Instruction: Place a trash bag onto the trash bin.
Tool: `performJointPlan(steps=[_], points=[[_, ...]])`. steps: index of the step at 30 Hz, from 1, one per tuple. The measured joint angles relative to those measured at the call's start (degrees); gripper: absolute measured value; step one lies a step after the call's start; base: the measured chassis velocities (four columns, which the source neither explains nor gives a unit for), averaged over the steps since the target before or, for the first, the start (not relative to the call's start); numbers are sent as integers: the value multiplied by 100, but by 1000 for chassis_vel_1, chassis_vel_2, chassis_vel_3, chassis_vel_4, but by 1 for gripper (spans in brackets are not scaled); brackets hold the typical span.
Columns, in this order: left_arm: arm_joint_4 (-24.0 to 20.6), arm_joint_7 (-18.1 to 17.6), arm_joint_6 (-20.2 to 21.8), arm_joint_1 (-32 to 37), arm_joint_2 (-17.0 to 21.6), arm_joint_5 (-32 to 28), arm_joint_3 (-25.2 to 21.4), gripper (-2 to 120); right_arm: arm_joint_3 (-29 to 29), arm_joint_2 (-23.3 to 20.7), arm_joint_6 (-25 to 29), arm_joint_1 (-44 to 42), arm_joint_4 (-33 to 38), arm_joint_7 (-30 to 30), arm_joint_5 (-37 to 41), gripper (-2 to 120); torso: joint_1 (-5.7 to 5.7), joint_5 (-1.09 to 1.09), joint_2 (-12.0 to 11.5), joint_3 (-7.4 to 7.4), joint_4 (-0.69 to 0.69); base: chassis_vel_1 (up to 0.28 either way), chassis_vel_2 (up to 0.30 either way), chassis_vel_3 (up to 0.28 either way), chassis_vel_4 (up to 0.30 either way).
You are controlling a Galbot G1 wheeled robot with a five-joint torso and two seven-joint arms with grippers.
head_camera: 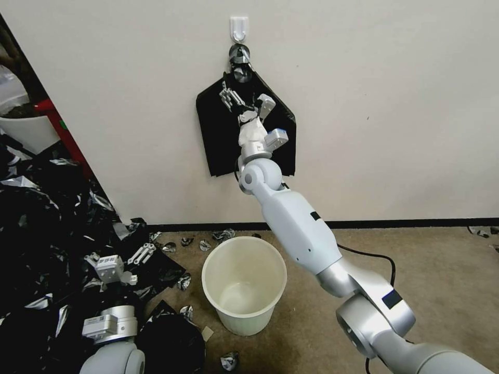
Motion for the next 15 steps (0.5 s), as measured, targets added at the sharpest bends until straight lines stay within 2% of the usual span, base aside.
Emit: performJointPlan(steps=[9, 15], points=[[11, -64, -18, 16, -28, 87, 21, 100, 8, -8, 27, 72, -18, -142, 286, 99, 0, 0, 0, 0, 0, 0, 0, 0, 0], [20, -87, -43, 26, -56, 148, 44, 100, 25, -11, 63, 85, -121, -558, 791, 97, 0, 0, 0, 0, 0, 0, 0, 0, 0]])
